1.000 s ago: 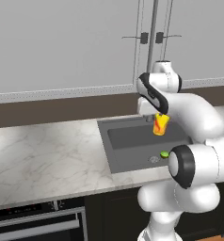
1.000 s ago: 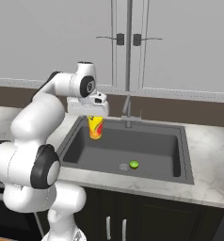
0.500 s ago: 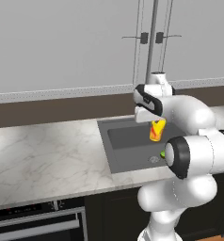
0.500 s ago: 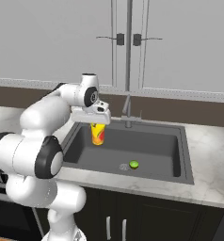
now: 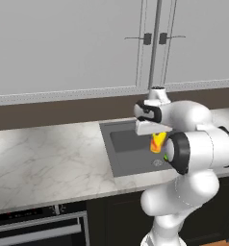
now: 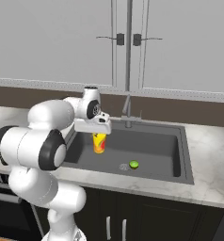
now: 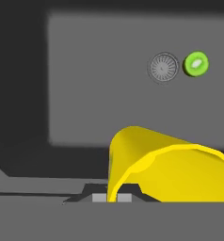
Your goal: Pick the cup and tupperware and place them in the sink. Then turn on the water.
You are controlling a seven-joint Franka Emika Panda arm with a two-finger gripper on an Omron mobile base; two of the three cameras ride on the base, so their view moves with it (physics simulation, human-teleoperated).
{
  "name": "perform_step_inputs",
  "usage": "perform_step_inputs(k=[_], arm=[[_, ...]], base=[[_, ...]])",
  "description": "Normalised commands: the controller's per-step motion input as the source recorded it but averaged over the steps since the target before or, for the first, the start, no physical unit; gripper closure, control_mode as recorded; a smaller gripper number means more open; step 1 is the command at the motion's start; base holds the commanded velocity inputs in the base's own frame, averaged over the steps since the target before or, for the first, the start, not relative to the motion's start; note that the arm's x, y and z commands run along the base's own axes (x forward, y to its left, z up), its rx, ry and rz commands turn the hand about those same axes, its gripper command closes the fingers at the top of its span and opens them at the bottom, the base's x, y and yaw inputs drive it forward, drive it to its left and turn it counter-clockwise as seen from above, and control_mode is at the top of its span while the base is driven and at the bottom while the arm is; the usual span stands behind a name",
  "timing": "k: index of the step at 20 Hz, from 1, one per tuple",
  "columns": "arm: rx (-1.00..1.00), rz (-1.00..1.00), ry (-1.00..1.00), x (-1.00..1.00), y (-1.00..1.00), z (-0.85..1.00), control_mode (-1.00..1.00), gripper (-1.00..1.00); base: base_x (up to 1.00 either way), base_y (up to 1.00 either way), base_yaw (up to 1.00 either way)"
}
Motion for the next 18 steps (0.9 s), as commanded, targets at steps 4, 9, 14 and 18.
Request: perform_step_inputs(k=[4, 9, 14, 18], arm=[[0.0, 0.02, 0.0, 0.08, 0.0, -0.52, -1.0, 1.0], [0.0, 0.03, 0.0, 0.13, 0.0, -0.43, -1.0, 1.0], [0.0, 0.03, 0.0, 0.15, 0.0, -0.37, -1.0, 1.0], [0.0, 0.01, 0.0, 0.26, 0.0, -0.37, -1.0, 1.0]], base=[[0.0, 0.0, 0.0], [0.0, 0.0, 0.0], [0.0, 0.0, 0.0], [0.0, 0.0, 0.0]])
